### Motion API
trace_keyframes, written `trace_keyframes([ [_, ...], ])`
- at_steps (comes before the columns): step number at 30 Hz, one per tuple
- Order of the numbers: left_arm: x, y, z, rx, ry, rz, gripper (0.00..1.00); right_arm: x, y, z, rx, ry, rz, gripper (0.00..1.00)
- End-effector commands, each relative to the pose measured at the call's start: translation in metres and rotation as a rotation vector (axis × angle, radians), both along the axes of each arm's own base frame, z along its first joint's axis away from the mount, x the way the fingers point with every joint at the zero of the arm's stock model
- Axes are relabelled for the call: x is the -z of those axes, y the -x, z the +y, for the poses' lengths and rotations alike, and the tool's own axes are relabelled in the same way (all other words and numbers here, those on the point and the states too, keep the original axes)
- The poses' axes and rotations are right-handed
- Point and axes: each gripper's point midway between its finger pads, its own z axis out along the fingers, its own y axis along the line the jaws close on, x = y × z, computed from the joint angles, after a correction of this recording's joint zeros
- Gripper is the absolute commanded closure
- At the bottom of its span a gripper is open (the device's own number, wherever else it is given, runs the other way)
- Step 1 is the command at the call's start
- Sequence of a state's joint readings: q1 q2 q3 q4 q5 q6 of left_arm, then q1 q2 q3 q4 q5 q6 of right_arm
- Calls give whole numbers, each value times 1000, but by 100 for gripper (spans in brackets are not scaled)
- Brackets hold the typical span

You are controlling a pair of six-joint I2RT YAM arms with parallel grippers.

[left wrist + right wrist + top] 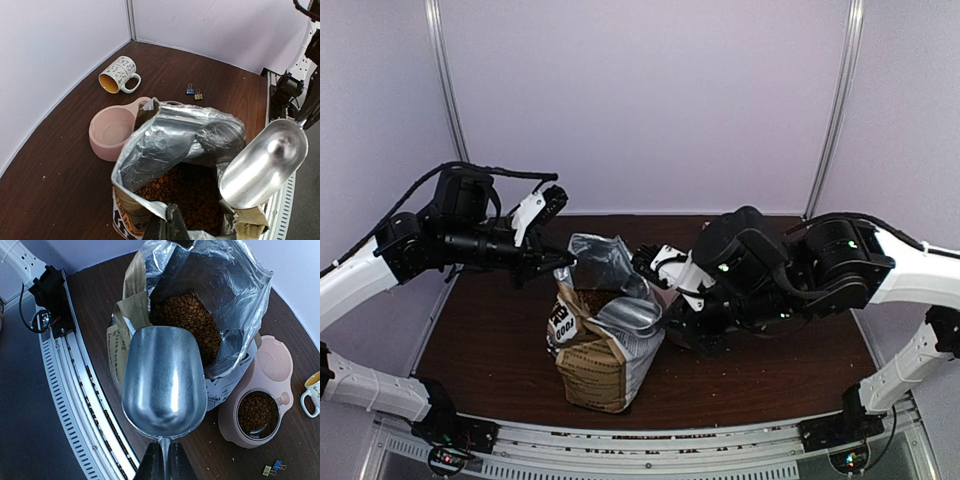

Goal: Serve the pet food

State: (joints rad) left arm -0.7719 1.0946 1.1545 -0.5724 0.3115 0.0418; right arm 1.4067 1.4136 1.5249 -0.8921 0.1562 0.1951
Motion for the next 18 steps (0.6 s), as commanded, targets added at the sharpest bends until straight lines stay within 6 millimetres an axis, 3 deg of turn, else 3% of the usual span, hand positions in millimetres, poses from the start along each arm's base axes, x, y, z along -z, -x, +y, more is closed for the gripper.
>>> trace_keyframes([
  [1, -22, 4, -17, 64, 63, -103, 100, 35, 11, -15, 26, 178, 100, 100],
  [11, -15, 13, -27, 100, 38, -102, 100, 40, 7, -7, 119, 236, 180, 100],
  [18, -13, 18, -31, 119, 29, -101, 100, 15, 1, 17, 112, 140, 180, 100],
])
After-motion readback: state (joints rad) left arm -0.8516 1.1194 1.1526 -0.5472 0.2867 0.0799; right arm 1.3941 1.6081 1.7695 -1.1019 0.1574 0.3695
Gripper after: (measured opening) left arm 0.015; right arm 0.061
